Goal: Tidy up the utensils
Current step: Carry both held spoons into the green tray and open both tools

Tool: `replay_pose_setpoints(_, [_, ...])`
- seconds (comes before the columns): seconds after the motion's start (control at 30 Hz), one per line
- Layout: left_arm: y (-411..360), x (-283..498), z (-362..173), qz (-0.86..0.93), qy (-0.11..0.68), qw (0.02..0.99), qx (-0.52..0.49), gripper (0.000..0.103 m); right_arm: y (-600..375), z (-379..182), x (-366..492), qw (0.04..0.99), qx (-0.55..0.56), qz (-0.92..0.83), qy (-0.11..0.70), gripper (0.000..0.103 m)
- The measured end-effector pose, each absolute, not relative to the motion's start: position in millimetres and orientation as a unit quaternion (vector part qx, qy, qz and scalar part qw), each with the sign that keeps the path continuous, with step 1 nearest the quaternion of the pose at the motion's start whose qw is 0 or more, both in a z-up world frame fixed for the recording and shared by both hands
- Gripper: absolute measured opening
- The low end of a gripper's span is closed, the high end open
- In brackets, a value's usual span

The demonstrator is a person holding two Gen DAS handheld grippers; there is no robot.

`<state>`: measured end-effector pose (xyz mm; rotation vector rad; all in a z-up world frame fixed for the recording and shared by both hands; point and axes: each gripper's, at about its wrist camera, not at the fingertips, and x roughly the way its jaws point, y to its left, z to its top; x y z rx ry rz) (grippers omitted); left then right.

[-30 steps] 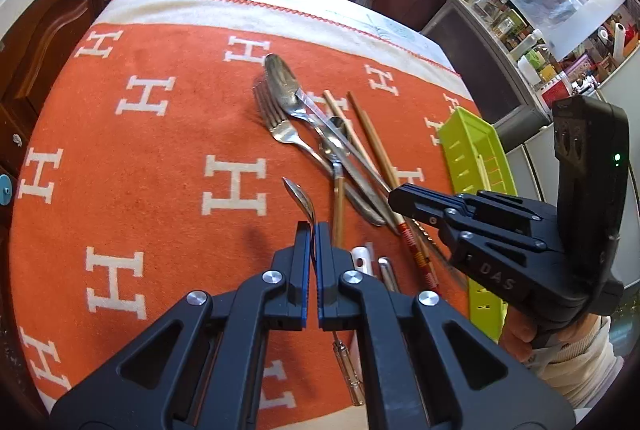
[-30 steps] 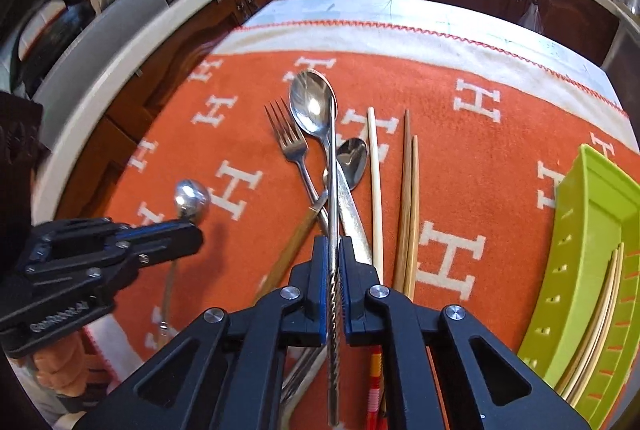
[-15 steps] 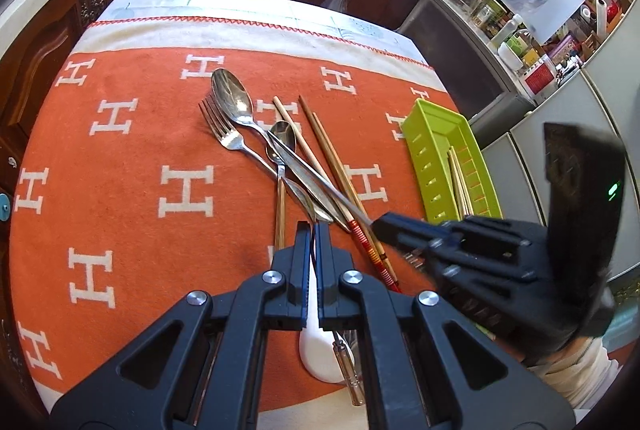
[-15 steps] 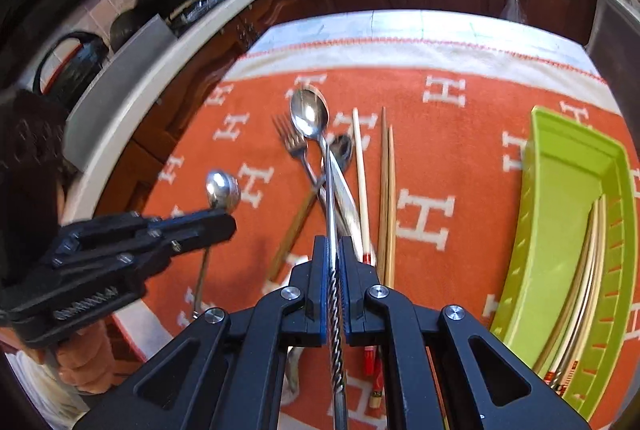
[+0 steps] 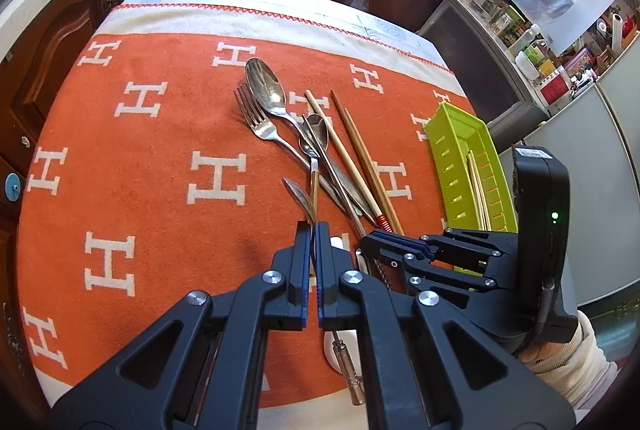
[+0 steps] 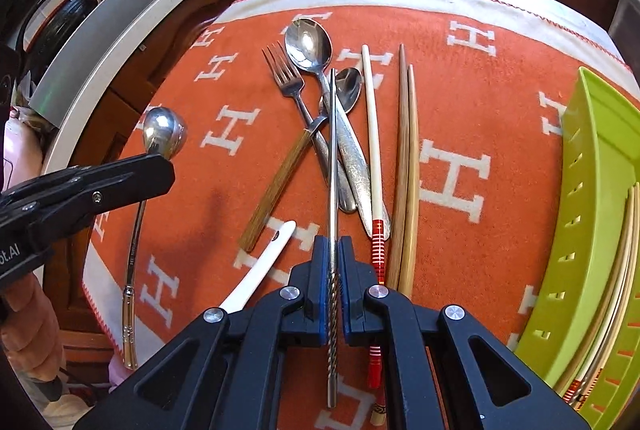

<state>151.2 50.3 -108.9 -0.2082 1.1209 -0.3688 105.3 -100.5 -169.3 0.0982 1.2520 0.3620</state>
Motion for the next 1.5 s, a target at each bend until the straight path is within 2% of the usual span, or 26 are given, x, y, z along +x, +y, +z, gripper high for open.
replay_pose_setpoints(0.43, [37,154,-103,-0.187,0.527,0.824,-0.090,0.000,-100,-154,106,0.807,0.069,0.163,0.563,0.006])
replay_pose_setpoints(0.67, [2,153,-81,-0.224,0.518,0.823,-0.072,0.000,-152,-110,78,0.834,0.126,0.140,0.519,0.006])
replay_pose_setpoints(0.83, [-54,151,-63,-0.269,0.507,0.818,-0.039,0.000,-219,-90,49,0.844,0.150,0.089,0.507,0.006])
replay_pose_setpoints(1.0, [-123,149,-59,-0.301,0.504,0.810,0.004,0.000,-278,-96,29,0.841,0.159,0.008,0.517,0.006])
replay_pose_setpoints(1.17, [-179,150,-78,-0.317,0.521,0.792,0.038,0.000,-319,-115,14,0.829,0.176,-0.023,0.531,0.006])
replay_pose_setpoints(1.37, [-209,158,-107,-0.298,0.533,0.789,0.062,0.000,-329,-132,11,0.818,0.187,-0.033,0.543,0.006])
replay_pose_setpoints(1.5, [-212,164,-113,-0.283,0.523,0.801,0.068,0.000,-331,-134,10,0.819,0.190,-0.037,0.540,0.011])
